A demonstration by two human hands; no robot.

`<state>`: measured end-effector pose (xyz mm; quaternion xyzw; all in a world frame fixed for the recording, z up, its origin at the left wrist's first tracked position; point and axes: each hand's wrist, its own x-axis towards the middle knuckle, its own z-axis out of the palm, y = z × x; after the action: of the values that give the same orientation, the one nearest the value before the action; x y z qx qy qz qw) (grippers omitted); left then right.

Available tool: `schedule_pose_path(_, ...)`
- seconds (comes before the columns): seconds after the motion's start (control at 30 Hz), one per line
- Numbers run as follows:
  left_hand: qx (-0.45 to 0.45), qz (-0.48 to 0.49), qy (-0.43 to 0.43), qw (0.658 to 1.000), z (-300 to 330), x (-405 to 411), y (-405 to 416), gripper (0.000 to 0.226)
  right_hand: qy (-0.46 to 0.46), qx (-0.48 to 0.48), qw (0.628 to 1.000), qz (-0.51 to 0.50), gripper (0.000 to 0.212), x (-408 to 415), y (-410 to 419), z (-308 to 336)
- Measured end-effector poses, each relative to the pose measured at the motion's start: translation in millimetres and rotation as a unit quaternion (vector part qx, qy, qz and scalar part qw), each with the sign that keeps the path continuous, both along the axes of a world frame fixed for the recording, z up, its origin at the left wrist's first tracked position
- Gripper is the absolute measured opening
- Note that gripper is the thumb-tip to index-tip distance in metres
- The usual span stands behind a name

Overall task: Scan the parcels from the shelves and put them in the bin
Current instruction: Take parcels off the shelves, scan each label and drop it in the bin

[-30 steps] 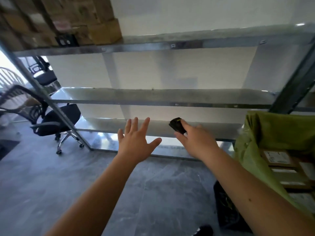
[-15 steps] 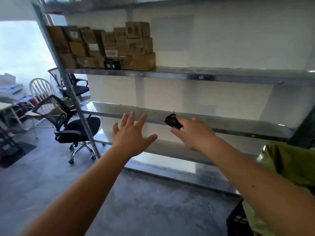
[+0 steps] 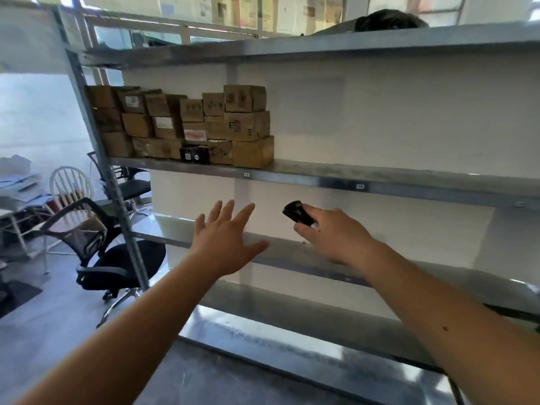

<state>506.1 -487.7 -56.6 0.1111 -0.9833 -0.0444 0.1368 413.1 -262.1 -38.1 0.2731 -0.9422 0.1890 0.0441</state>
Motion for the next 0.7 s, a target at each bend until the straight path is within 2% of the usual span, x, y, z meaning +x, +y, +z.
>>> schedule_pose_path(0.4,0.002,0.018,0.088,0.996,59.3,-141.6,-69.6,0.090,0.074,-0.008,0.996,0.054,0.059,-147.4,-63.2,66.5)
schedule_pose_path(0.7,0.014,-0.002,0.120,0.993,103.6,-213.0,-118.0,0.086,0.082,-0.022,0.994,0.070,0.050,-212.6,-108.5,104.9)
